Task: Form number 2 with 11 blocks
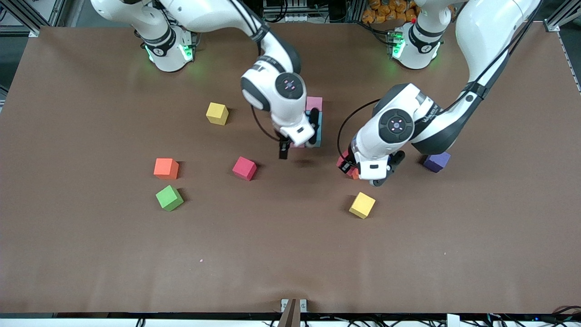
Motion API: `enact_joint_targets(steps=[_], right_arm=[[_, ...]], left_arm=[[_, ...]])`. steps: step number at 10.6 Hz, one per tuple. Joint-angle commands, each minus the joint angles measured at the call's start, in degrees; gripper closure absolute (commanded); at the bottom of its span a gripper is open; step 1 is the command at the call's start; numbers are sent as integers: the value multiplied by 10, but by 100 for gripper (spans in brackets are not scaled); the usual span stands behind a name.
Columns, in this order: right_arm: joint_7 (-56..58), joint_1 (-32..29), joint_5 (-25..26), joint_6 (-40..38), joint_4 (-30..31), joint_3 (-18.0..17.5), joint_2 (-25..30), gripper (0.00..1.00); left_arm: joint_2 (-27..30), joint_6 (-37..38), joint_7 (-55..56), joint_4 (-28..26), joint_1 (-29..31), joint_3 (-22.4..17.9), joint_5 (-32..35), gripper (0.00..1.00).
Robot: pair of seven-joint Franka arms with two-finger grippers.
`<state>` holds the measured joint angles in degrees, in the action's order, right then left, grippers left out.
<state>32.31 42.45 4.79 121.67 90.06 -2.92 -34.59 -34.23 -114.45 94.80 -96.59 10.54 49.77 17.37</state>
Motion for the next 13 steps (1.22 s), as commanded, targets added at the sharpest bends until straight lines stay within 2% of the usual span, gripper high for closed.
enact_joint_targets(steps=[1, 5, 6, 8, 11, 13], right_arm=[[-1, -61, 4, -4, 14, -7, 10, 0], [-8, -135, 3, 41, 58, -8, 7, 0], [-12, -135, 1, 59, 77, -8, 10, 0], [-38, -130, 1, 61, 92, -9, 20, 0], [-44, -136, 1, 118, 150, -9, 40, 0], [-44, -139, 0, 125, 167, -9, 48, 0]], left_arm=[[2, 1, 85, -4, -18, 1, -13, 46], [-10, -40, 265, -7, -53, 0, -12, 46], [-17, -55, 305, -8, -67, 0, -8, 50], [-22, -61, 359, -8, -85, 0, -8, 50], [-34, -89, 441, -15, -114, -3, -7, 50], [-34, -106, 507, -23, -134, -5, -4, 50]])
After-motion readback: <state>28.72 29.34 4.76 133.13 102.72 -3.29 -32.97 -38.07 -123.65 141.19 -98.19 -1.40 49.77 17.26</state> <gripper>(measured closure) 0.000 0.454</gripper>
